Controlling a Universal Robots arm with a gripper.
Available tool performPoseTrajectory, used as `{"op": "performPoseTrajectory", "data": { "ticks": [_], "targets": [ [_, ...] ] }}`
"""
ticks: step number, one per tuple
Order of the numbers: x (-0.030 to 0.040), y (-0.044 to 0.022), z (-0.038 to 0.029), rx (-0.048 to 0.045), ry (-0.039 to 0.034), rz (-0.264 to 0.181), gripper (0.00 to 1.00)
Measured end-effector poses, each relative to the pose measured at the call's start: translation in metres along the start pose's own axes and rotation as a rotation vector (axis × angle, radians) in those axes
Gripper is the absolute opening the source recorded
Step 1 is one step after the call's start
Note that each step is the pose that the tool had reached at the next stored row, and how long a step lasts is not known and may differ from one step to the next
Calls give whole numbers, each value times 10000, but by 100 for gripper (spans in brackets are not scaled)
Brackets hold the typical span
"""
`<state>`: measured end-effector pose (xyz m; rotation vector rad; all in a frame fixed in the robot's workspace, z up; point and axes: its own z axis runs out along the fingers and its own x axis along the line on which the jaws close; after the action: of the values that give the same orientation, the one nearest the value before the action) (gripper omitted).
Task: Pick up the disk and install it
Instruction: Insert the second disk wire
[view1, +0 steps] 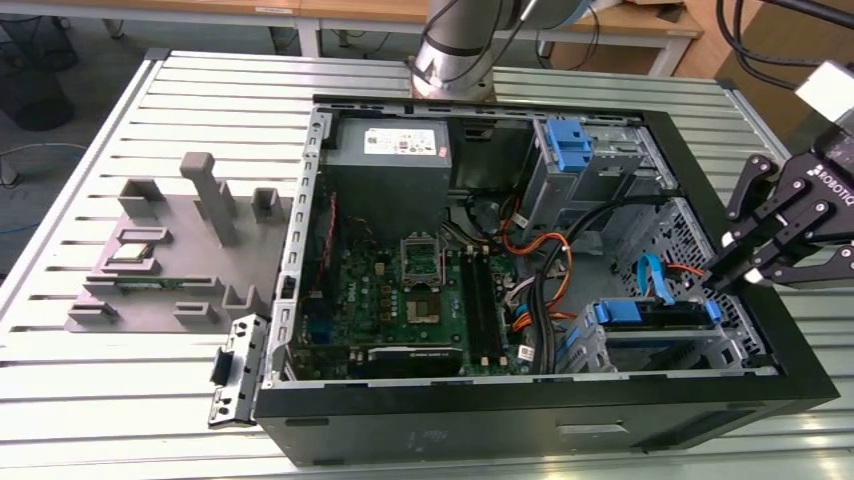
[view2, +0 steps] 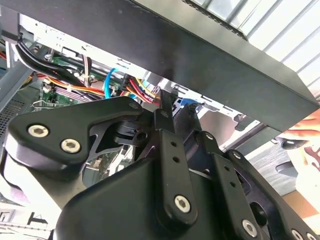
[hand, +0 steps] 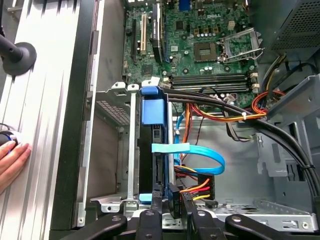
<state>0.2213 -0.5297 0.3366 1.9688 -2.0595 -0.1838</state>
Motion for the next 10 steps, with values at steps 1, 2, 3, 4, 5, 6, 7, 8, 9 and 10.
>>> {"op": "performPoseTrajectory", "data": {
  "ticks": [1,2,3,4,5,6,7,8,9,10],
  "targets": [
    [-1,-2,5,2,34,10,29],
    [-3,-3,9,2,66,19,29],
    [-4,-4,13,3,97,29,29],
    [-5,-5,14,4,119,36,29],
    [-4,-4,14,4,122,37,29],
    [-4,-4,14,4,123,38,29],
    [-4,-4,13,4,126,38,29],
    [-5,-4,14,4,126,38,29],
    [-5,-4,13,4,128,38,29],
    [-5,-4,14,4,128,38,29]
  ]
}}
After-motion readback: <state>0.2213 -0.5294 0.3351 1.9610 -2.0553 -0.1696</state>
